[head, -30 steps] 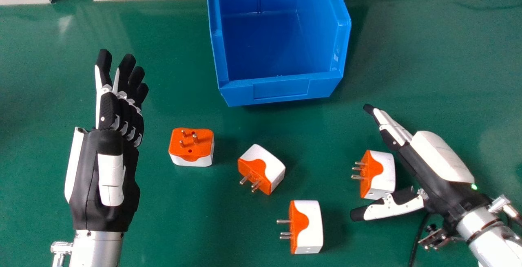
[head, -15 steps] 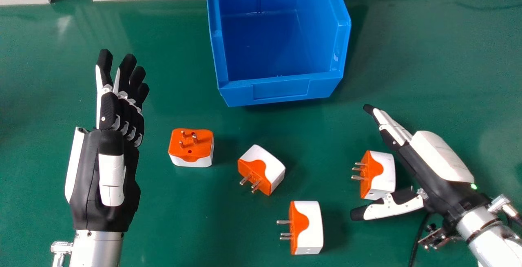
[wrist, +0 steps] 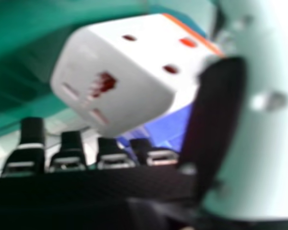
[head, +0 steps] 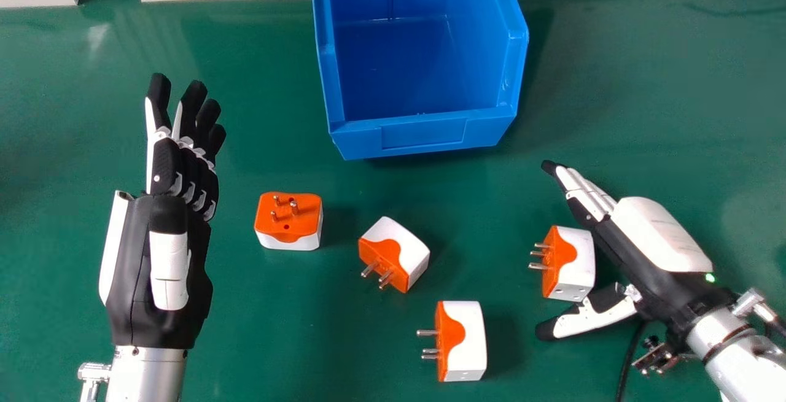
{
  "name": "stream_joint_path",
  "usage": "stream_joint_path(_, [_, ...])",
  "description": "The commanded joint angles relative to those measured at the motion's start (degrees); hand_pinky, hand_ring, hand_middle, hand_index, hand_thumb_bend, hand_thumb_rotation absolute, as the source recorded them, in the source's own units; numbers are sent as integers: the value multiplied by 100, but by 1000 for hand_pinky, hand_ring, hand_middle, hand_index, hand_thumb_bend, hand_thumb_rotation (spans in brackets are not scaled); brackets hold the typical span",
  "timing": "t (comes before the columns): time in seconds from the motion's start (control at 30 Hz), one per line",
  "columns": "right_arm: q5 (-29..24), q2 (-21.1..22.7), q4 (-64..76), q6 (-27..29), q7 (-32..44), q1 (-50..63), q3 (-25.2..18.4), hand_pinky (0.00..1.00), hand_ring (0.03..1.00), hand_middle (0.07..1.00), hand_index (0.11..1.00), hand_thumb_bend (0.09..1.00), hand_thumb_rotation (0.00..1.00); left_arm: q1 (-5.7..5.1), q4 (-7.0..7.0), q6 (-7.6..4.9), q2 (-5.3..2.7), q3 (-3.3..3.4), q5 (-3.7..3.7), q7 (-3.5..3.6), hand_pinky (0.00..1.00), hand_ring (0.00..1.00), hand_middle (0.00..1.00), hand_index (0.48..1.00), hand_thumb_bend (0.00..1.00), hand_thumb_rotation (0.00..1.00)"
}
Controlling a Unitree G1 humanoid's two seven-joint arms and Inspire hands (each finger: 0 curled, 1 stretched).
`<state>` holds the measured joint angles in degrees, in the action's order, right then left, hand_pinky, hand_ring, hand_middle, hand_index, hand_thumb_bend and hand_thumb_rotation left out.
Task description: Pick all objects and put in blue box
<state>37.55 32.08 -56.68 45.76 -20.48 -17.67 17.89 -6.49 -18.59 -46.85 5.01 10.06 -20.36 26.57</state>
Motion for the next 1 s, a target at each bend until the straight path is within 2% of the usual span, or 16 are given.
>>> stream_joint_path(0.0, [150, 155, 108, -174, -133, -102, 74, 849, 963, 1000, 1000, 1000, 180, -13, 147, -36, -7, -9, -23, 11, 1000, 994, 1000, 1000, 936, 948])
stream_joint_path(0.27, [483, 172, 249, -568, -488, -122, 241, 832, 958, 997, 1000, 1000, 141, -13, 144, -45, 20, 8, -54, 15, 1000, 994, 1000, 1000, 935, 948])
stream_joint_path(0.6, [424, 148, 206, -574, -551, -120, 320, 824, 956, 996, 1000, 1000, 123, 18, 73, -98, 14, 19, -38, 22, 1000, 994, 1000, 1000, 934, 947])
stream_joint_path(0.97, [456, 195, 228, -609, -641, -132, 386, 825, 952, 988, 1000, 1000, 142, 7, 90, -87, 18, 14, -39, 35, 1000, 994, 1000, 1000, 933, 947])
